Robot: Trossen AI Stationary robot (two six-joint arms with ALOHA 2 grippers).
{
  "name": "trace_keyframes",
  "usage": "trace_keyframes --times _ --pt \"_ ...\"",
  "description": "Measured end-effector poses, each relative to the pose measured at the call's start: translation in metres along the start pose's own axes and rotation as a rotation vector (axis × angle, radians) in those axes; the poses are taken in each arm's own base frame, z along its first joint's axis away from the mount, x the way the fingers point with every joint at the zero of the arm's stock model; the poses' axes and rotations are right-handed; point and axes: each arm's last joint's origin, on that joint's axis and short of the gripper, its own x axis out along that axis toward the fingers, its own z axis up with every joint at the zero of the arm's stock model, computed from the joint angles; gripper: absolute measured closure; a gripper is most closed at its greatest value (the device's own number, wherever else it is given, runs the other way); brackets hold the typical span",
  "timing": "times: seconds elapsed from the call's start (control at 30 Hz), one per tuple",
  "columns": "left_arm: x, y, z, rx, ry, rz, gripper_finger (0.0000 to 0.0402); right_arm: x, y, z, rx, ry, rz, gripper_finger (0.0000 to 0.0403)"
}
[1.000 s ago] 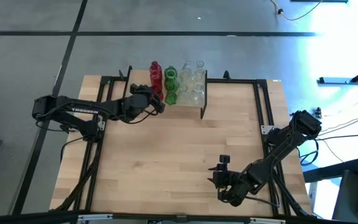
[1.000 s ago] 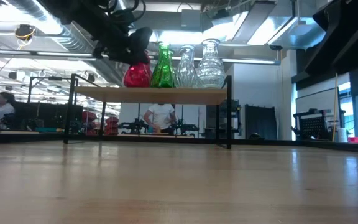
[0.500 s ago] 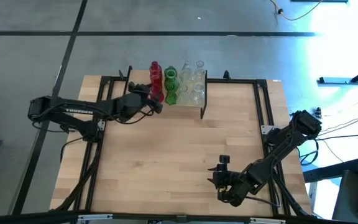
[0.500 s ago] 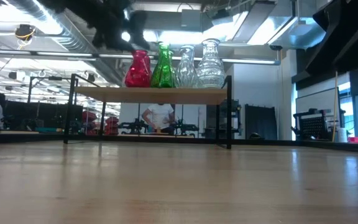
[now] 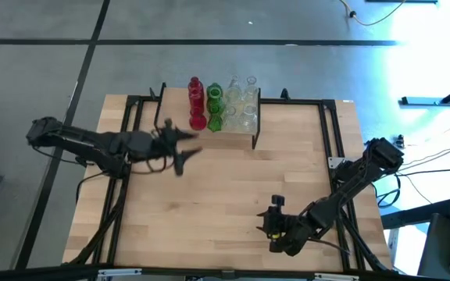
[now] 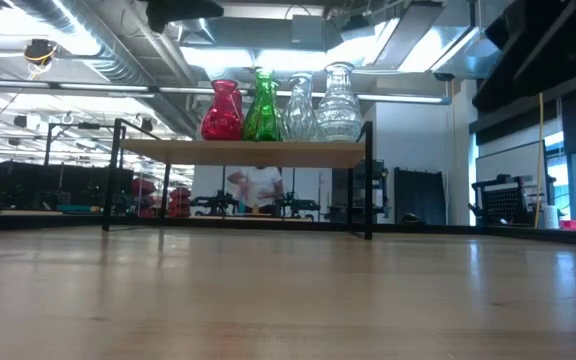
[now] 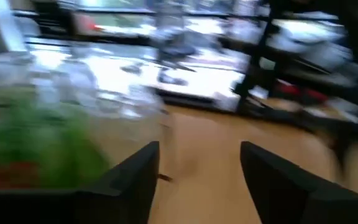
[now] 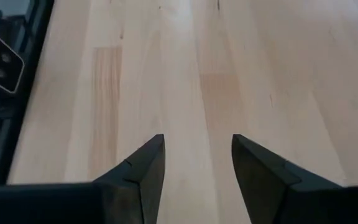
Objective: Sort vases onto shelf
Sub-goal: Return to Home Position
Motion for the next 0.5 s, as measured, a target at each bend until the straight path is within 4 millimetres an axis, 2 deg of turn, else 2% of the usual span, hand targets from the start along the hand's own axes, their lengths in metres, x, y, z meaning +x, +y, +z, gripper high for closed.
trace_keyframes --times 0.1,0.23,0.4,0.5 --pt "-0.006 -0.016 -0.017 0.046 0.056 -0.152 0.0214 -0.003 -0.001 0.001 -0.059 0.0 0.005 0.0245" --pt "-0.015 -0.034 -0.05 0.127 0.083 -0.285 0.0266 -0.01 -0.01 0.007 -0.097 0.001 -0.009 0.0296" --pt "-0.019 -0.035 -0.088 0.106 0.042 -0.33 0.0328 -0.021 -0.018 0.01 -0.181 0.011 -0.008 0.0379" --pt "-0.02 -0.03 -0.103 0.083 0.009 -0.348 0.0358 -0.021 -0.027 0.018 -0.19 0.018 0.064 0.0396"
